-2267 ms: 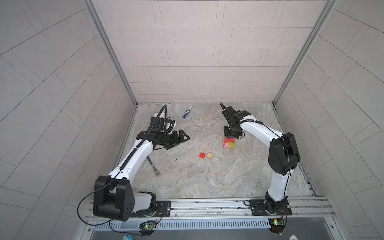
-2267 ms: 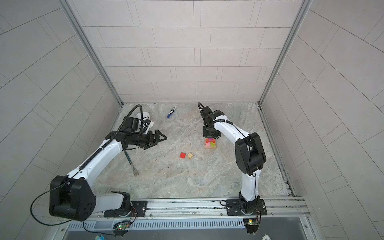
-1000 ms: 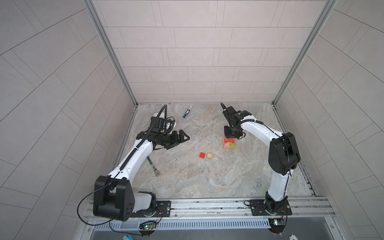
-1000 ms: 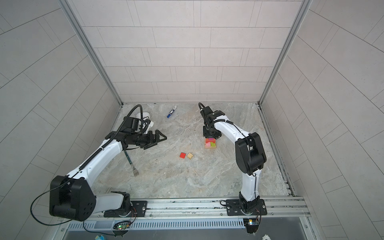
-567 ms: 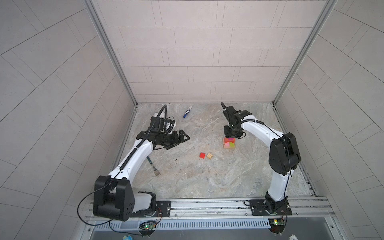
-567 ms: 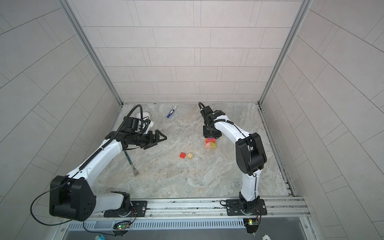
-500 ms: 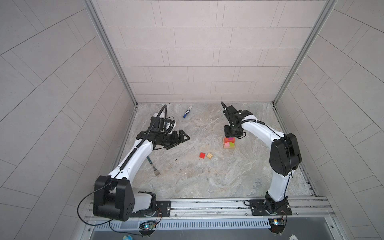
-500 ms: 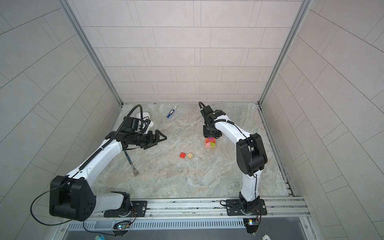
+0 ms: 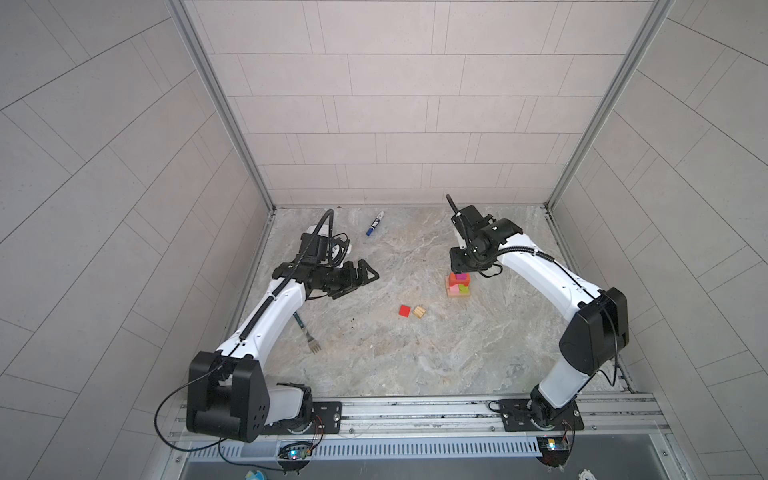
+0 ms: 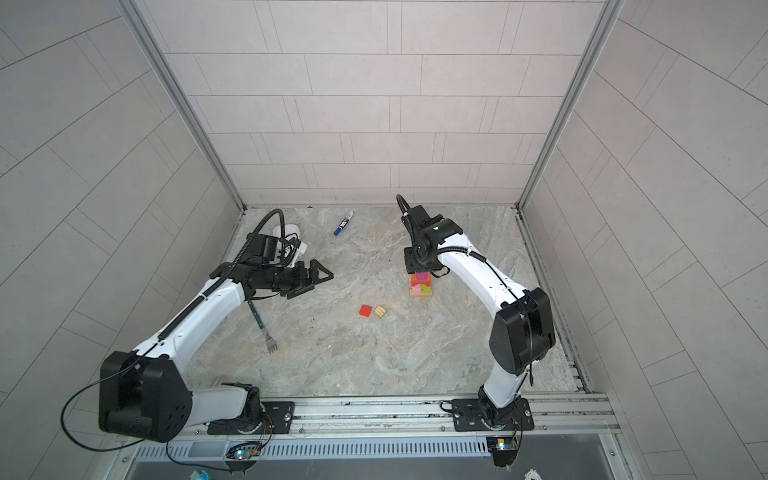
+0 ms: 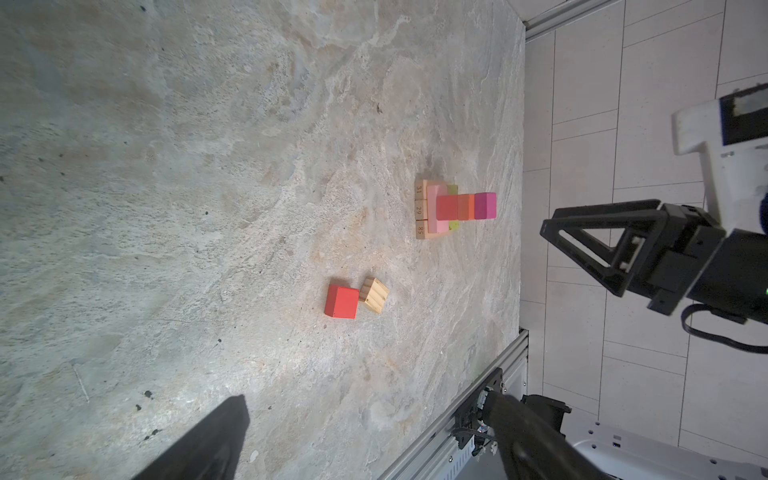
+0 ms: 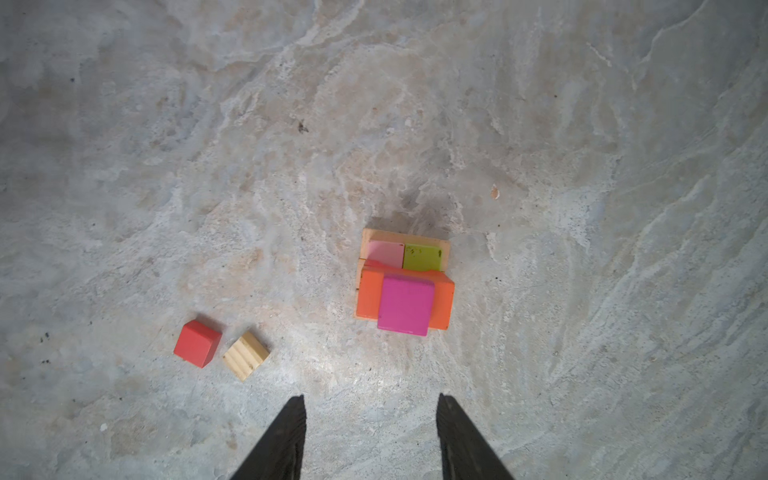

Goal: Build the wood block tower
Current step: 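Open the right gripper and lift it off the magenta cube, then move the right gripper over the light wooden cube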

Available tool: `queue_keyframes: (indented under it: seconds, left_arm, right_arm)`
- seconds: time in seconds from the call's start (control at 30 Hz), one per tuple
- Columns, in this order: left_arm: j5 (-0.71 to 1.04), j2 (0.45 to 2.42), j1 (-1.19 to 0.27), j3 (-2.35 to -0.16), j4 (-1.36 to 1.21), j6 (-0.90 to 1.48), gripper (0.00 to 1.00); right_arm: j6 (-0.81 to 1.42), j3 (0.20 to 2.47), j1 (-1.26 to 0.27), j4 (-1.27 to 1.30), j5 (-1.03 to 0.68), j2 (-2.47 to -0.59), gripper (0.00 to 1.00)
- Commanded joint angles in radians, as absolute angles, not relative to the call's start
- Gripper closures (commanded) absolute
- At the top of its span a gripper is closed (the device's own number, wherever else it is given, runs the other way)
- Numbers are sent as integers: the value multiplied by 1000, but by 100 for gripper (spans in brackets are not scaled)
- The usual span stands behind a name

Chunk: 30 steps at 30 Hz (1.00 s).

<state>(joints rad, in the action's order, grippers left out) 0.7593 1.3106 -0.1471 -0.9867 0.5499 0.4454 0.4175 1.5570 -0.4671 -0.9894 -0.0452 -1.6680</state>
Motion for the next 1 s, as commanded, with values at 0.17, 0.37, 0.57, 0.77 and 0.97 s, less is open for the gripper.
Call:
queue_keyframes:
  seconds: [0.17,0.37,0.57,0.77,0.97]
  left_arm:
    - [758,1293,-138,-976,548,443,1]
    - [758,1295,-135,-976,547,444,2]
    - [756,1293,-136,-976,546,444,1]
    - [755,1293,-135,-973,548,443,1]
    - [755,1292,-136,-974,546,445,1]
  right_arm:
    - [305,1447,-579,-982,-117,-1580,48]
    - [256,1391,-656,-955,-152,-1592,48]
    - [223,1371,-736,-938,-114,-1648,48]
    - [206,1347,-760,-870,-145,-1722,49]
    - [187,1339,-763,-809,-163,-1783,49]
